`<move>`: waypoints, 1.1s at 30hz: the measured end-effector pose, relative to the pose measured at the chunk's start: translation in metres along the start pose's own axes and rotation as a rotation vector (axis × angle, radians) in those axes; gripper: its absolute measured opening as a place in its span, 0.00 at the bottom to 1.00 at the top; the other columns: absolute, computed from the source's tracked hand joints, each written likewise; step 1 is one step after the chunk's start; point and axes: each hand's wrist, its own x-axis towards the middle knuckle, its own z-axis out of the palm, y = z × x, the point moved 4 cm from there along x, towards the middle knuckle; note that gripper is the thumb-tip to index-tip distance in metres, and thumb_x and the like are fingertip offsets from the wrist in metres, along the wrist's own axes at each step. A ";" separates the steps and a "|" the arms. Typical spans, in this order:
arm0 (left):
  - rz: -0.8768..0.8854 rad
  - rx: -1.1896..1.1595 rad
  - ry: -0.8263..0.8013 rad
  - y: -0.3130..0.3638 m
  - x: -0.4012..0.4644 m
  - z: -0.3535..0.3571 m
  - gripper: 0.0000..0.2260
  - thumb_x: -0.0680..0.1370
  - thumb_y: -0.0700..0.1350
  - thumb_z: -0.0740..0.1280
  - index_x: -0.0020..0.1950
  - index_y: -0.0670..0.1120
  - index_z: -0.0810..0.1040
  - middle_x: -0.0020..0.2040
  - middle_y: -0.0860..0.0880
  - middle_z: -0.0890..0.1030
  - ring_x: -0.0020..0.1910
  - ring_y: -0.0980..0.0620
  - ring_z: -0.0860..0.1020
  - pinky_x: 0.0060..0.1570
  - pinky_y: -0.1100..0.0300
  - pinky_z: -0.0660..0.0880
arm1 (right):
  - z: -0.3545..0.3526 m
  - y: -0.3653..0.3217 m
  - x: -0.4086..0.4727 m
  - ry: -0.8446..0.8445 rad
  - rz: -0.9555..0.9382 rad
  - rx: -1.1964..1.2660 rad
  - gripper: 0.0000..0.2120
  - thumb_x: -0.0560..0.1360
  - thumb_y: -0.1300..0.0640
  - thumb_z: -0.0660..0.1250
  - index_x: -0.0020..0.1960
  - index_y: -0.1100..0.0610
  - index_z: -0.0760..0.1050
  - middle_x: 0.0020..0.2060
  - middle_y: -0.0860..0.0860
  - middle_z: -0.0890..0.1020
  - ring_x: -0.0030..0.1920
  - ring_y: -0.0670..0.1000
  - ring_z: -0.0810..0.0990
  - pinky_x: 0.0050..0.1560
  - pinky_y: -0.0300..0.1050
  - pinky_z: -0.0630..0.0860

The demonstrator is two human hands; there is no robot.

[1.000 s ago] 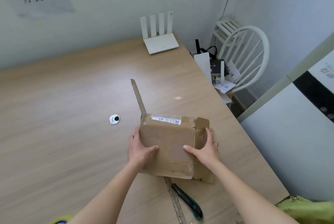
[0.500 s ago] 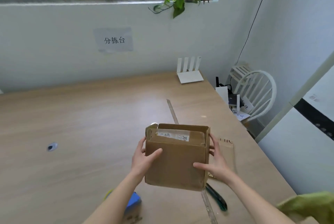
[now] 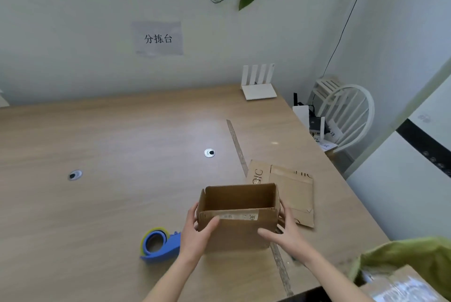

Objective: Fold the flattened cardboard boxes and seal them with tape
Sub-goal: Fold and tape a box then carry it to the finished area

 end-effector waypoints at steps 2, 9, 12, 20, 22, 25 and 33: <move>-0.010 0.004 0.020 -0.007 -0.008 0.008 0.28 0.73 0.61 0.73 0.70 0.66 0.65 0.64 0.58 0.75 0.63 0.55 0.74 0.62 0.55 0.72 | 0.002 0.010 0.001 0.006 0.033 0.027 0.55 0.63 0.28 0.75 0.78 0.32 0.44 0.78 0.42 0.58 0.77 0.52 0.62 0.76 0.59 0.63; -0.014 0.073 0.097 -0.016 -0.019 0.014 0.30 0.76 0.64 0.66 0.76 0.61 0.64 0.72 0.58 0.71 0.70 0.53 0.69 0.70 0.52 0.67 | 0.000 0.020 0.010 0.174 0.108 0.153 0.32 0.79 0.38 0.65 0.79 0.40 0.57 0.76 0.51 0.67 0.72 0.55 0.71 0.70 0.61 0.72; 0.001 0.102 0.103 -0.012 -0.022 0.015 0.30 0.76 0.62 0.67 0.77 0.64 0.62 0.70 0.60 0.71 0.69 0.53 0.70 0.69 0.52 0.68 | 0.001 0.011 0.008 0.134 0.074 0.122 0.30 0.83 0.50 0.63 0.82 0.48 0.55 0.79 0.48 0.63 0.77 0.52 0.64 0.75 0.58 0.66; 0.020 0.126 0.041 -0.009 -0.020 0.016 0.37 0.78 0.60 0.65 0.80 0.63 0.46 0.79 0.59 0.56 0.77 0.52 0.59 0.74 0.49 0.60 | 0.008 -0.001 0.008 -0.119 -0.012 -0.143 0.35 0.76 0.47 0.56 0.81 0.35 0.50 0.80 0.36 0.55 0.80 0.44 0.53 0.81 0.54 0.52; 0.007 0.148 0.008 -0.012 -0.016 0.018 0.36 0.81 0.57 0.63 0.80 0.63 0.42 0.81 0.58 0.51 0.79 0.51 0.55 0.76 0.47 0.57 | 0.010 0.001 0.013 -0.095 -0.018 -0.239 0.35 0.80 0.52 0.55 0.82 0.41 0.45 0.81 0.39 0.52 0.80 0.45 0.51 0.80 0.50 0.52; 0.003 0.164 -0.010 -0.011 -0.015 0.018 0.35 0.82 0.53 0.62 0.80 0.62 0.41 0.81 0.58 0.49 0.79 0.51 0.53 0.77 0.48 0.55 | 0.015 -0.003 0.015 0.022 -0.031 -0.331 0.35 0.81 0.55 0.57 0.83 0.43 0.46 0.80 0.44 0.54 0.77 0.51 0.63 0.68 0.48 0.67; 0.106 0.336 -0.076 -0.011 -0.009 0.002 0.35 0.75 0.70 0.60 0.77 0.69 0.47 0.78 0.60 0.60 0.73 0.56 0.65 0.72 0.48 0.66 | 0.012 -0.001 0.024 0.233 -0.081 -0.250 0.29 0.78 0.45 0.67 0.77 0.43 0.62 0.72 0.44 0.73 0.72 0.51 0.71 0.68 0.50 0.71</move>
